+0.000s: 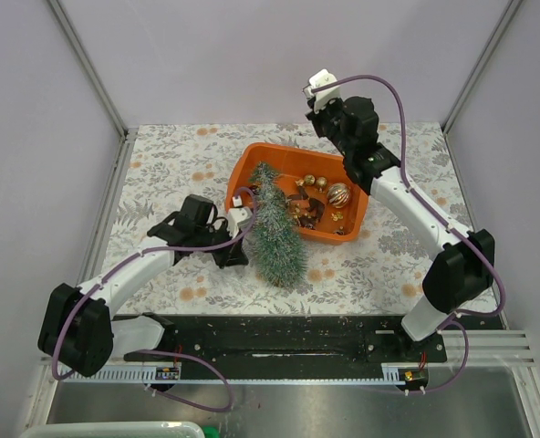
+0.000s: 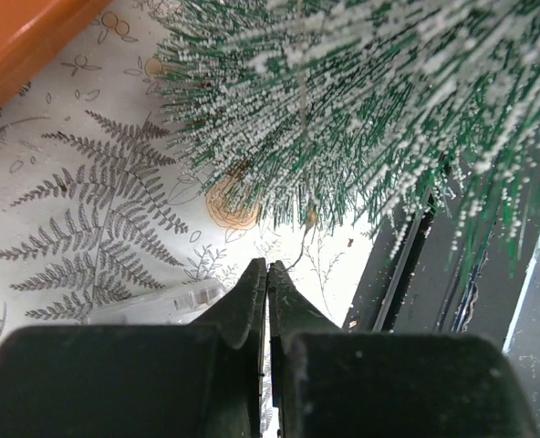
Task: Decorate the small christmas tree
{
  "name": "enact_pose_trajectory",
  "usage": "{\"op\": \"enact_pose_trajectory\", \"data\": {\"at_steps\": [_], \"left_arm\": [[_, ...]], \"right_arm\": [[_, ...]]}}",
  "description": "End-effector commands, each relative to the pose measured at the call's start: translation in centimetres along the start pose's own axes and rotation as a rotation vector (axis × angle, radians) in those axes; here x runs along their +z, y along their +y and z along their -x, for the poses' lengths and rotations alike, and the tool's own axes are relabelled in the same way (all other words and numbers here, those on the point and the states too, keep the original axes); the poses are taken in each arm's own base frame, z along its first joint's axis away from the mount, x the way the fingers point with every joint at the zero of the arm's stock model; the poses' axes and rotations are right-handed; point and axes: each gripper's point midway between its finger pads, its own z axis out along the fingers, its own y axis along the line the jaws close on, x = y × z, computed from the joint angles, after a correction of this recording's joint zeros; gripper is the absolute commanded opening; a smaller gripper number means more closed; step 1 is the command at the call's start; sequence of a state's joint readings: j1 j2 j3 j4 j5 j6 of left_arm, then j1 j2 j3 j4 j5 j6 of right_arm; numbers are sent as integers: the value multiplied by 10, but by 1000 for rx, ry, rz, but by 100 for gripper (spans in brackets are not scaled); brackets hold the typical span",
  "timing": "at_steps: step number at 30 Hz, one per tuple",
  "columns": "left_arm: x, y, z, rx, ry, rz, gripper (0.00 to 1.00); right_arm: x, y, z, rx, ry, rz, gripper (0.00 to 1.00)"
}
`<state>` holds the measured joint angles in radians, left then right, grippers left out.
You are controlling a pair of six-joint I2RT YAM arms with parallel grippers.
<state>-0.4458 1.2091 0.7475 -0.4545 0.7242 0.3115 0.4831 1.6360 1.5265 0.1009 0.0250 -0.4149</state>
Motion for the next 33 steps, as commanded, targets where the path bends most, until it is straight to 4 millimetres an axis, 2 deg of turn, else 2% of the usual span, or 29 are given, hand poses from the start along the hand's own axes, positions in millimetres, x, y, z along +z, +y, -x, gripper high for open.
{"op": "enact_pose_trajectory", "data": {"at_steps": [1,6,12,15,22,28,30,32,33], "left_arm": [[-4,3,3,-52,-31,40,0],[-15,4,7,-75,-63,61,0],[-26,26,12,-152,-82,144,0],[-28,35,8,-182,-95,205,0],[-27,39,6,-238,-110,223,0],[-25,29,8,-216,-115,158,0],[-25,24,10,-206,-120,132,6],[-25,14,12,-194,-126,84,33],[-26,11,15,-186,-136,69,41]], "right_arm": [[1,-23,33,-6,-61,-81,0],[18,-38,16,-95,4,-155,0],[33,-44,-4,-99,46,-197,0],[37,-51,-16,-93,63,-234,0],[35,-88,-35,-32,69,-349,0],[27,-101,-51,-40,96,-412,0],[20,-99,-56,-39,103,-417,0],[8,-97,-61,-26,112,-420,0],[0,-95,-62,-18,112,-420,0]]}}
